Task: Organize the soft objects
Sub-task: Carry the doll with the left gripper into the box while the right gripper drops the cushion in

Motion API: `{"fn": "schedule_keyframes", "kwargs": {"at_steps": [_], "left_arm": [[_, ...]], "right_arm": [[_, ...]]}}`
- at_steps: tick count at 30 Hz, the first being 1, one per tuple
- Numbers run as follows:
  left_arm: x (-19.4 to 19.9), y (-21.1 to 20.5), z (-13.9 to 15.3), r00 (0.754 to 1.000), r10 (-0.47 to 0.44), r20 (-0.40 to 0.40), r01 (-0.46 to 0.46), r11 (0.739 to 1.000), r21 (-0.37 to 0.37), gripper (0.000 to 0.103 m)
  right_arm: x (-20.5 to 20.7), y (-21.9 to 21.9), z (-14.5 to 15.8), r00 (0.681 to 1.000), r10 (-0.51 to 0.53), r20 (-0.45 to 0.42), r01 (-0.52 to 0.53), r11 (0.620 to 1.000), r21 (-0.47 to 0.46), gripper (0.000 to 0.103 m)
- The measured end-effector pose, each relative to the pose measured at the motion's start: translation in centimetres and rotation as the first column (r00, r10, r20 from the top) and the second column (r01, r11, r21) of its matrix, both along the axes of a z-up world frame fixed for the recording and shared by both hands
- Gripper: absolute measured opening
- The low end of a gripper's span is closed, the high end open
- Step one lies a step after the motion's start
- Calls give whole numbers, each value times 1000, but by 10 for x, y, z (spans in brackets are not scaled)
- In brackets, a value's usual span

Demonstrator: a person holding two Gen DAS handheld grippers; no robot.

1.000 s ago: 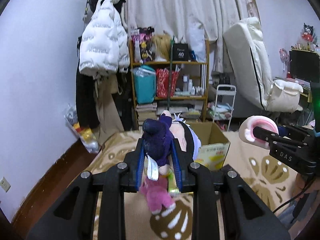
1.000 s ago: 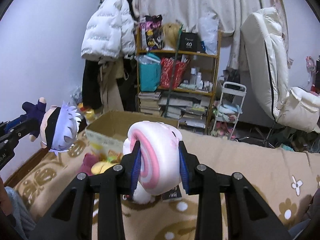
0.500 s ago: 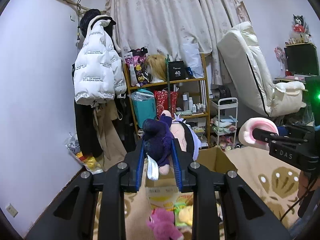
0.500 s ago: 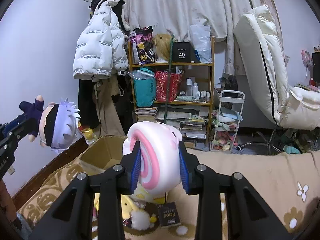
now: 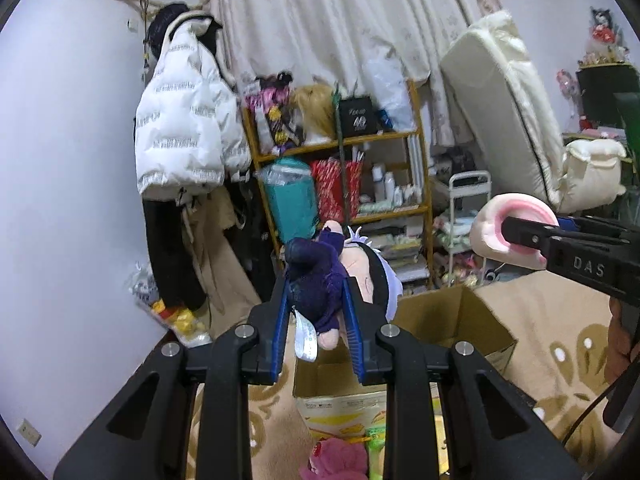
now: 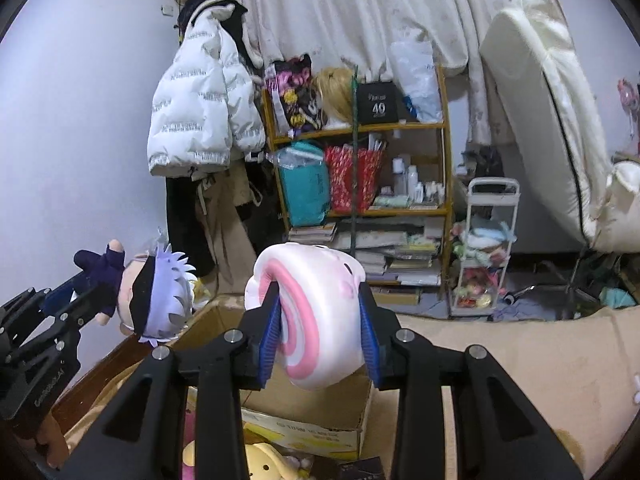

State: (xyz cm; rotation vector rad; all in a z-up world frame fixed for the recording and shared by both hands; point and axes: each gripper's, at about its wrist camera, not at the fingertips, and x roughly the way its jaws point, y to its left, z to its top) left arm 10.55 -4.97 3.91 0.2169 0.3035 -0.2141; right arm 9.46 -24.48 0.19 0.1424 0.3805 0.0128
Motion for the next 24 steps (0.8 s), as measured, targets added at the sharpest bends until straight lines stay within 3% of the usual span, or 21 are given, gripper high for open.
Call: {"fn": "schedule_keyframes", "kwargs": {"at_steps": [5, 11, 15, 20, 24], "left_arm": [[28, 1, -17, 995, 10, -96, -15, 999, -51, 25], [39, -4, -44, 990, -15, -143, 10, 999, -36, 26], [43, -9, -55, 984, -21, -179, 17, 1000, -21, 26], [47, -12, -63, 978, -23, -209, 23, 1000, 0, 26], [46, -9, -66, 976, 21, -219, -23, 1000, -5, 29]], "right_arm": [[21, -4, -27, 998, 30, -64, -29, 999, 17, 38], [37, -11, -54, 990, 53, -130, -48, 998, 41, 39], [38, -12, -62, 988, 68, -137, -60, 996, 58, 41], [37, -4, -66, 988, 70, -138, -72, 997, -5, 44], [37, -4, -66, 986, 79, -148, -77, 997, 20, 47]]}}
